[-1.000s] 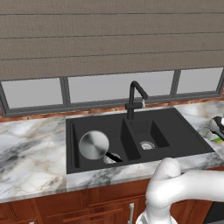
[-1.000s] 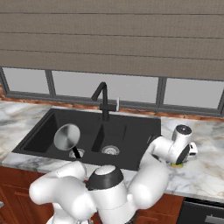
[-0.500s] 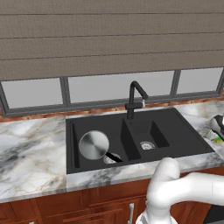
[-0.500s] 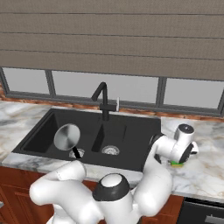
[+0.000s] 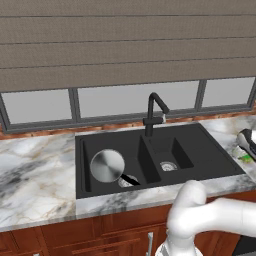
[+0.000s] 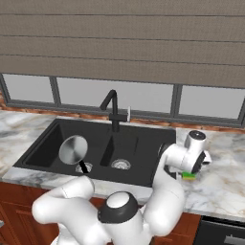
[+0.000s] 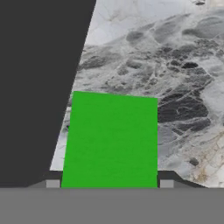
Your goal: Pick the pan and sponge and place them into the sink. Then turn on the water.
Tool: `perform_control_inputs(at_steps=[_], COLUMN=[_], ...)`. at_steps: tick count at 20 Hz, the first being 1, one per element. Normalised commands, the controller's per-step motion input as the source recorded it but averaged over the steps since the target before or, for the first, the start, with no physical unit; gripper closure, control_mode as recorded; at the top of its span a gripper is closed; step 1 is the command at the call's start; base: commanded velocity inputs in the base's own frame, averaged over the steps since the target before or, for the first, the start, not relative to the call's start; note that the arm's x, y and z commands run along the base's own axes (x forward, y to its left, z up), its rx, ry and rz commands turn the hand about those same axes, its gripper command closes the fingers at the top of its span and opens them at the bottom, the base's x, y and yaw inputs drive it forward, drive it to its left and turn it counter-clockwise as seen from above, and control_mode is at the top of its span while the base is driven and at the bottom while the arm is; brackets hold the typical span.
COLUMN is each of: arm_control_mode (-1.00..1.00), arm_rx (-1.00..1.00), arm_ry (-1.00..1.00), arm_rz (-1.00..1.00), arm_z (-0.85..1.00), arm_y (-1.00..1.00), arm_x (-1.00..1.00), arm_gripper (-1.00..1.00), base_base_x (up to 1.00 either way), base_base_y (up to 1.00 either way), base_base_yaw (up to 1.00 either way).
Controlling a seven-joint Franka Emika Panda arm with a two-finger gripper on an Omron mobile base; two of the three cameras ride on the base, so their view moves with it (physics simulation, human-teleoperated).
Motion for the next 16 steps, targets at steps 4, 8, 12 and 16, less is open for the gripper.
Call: perform_control_inputs(at_steps=[4,8,12,16], arm_control_mode=[-1.00,-1.00,-1.00,-1.00], arm_rx=[-0.11,-0.10,-0.06,-0.04], arm_ry=[0.00,0.00,0.00,0.00], arm_rz=[0.00,0.00,0.00,0.00], arm_z=[0.00,0.00,0.00,0.00], arm_y=[0.89,0.94,0.92,0.78], arm_x=[-0.13,-0.16,-0.15,-0.05], arm_gripper=[1.00,1.00,1.00,1.00], base_base_x=[0.00,0.00,0.00,0.00], base_base_y=[0.00,0.00,0.00,0.00], base_base_yaw=[0.00,0.00,0.00,0.00])
